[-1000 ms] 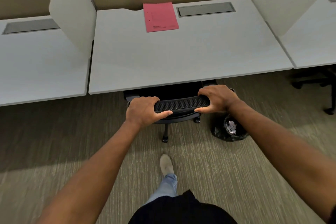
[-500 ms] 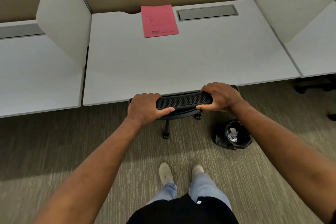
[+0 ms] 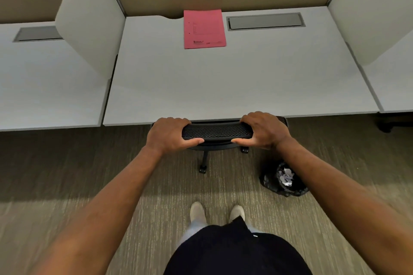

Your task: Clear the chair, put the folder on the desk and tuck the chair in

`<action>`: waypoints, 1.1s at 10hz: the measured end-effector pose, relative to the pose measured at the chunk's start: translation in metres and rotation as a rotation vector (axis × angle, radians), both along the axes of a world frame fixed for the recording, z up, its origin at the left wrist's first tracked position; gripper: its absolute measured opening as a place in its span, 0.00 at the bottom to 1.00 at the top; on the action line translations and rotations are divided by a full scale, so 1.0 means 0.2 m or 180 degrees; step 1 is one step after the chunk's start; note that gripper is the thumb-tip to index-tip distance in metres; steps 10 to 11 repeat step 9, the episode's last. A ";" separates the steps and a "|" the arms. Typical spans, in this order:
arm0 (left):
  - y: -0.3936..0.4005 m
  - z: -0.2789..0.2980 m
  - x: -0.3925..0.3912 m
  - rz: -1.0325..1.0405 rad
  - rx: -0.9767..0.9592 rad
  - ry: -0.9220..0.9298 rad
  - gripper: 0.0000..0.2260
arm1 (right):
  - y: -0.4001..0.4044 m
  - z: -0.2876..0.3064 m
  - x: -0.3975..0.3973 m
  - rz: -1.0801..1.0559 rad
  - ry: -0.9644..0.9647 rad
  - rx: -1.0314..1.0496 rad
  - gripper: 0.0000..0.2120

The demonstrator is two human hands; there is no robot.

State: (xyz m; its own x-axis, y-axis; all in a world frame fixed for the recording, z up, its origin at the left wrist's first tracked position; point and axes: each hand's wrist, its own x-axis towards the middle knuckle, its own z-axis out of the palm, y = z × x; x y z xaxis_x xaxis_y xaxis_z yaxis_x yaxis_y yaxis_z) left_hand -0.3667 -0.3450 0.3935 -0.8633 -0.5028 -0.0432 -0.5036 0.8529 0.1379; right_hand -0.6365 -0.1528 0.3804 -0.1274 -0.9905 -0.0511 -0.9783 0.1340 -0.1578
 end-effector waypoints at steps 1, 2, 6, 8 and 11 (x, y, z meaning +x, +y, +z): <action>0.01 0.00 0.00 0.0035 -0.0010 -0.0003 0.33 | 0.00 0.00 0.00 0.0008 0.0042 -0.0028 0.39; 0.01 -0.01 0.00 0.0063 -0.0039 0.0031 0.33 | 0.00 -0.01 0.00 0.0019 0.0098 -0.0066 0.39; 0.00 0.02 0.00 0.0051 0.0080 -0.0058 0.32 | -0.01 0.02 0.02 -0.0026 0.0028 -0.0019 0.40; -0.02 0.07 -0.01 -0.0055 0.0441 -0.0193 0.38 | -0.02 0.09 0.01 0.0063 -0.0419 0.0224 0.37; -0.05 0.08 -0.03 0.0017 0.0722 -0.0408 0.42 | -0.02 0.12 0.00 -0.0095 -0.0707 0.0330 0.38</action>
